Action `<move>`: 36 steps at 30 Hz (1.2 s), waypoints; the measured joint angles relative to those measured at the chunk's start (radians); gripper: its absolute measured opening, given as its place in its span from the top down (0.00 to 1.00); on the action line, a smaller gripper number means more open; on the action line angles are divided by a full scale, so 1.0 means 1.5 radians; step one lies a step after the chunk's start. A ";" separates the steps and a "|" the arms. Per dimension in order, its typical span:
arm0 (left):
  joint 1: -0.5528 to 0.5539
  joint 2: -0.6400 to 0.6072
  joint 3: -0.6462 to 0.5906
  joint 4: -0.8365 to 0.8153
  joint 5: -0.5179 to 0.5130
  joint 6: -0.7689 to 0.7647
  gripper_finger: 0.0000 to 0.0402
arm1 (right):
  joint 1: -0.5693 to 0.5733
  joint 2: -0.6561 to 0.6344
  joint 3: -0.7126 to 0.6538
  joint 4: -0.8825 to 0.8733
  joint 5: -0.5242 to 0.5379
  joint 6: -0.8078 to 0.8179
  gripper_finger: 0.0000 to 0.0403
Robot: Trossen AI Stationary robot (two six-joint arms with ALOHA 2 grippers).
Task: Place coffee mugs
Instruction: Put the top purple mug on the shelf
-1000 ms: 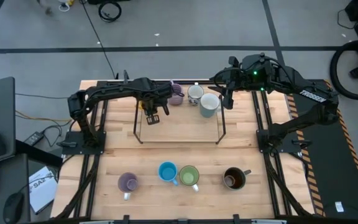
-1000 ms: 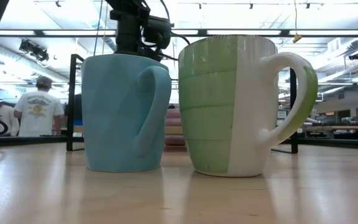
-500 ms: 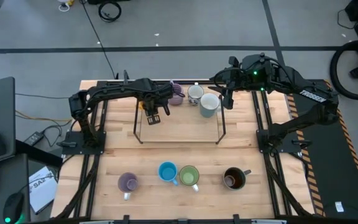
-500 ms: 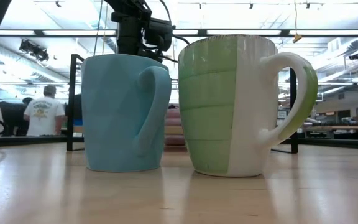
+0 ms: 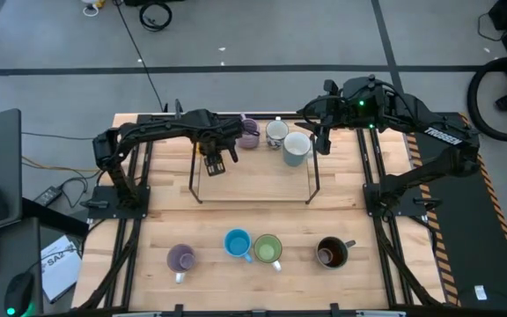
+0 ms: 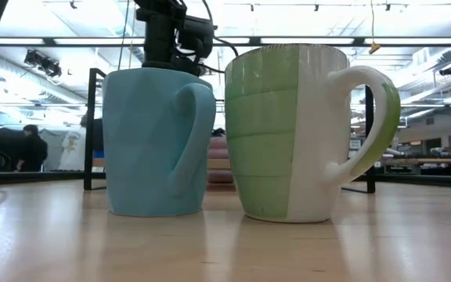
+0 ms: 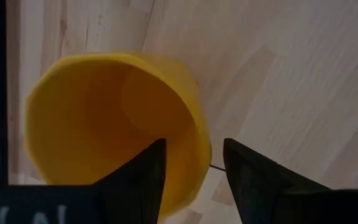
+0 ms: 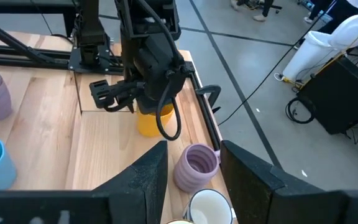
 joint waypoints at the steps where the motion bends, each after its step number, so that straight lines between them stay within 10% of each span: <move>1: 0.000 -0.004 0.000 0.000 0.000 0.000 0.58 | 0.000 0.000 0.000 0.000 0.000 0.000 0.62; 36: 0.014 -0.022 0.001 0.330 -0.007 0.145 0.58 | 0.000 0.000 0.000 0.005 -0.001 -0.005 0.62</move>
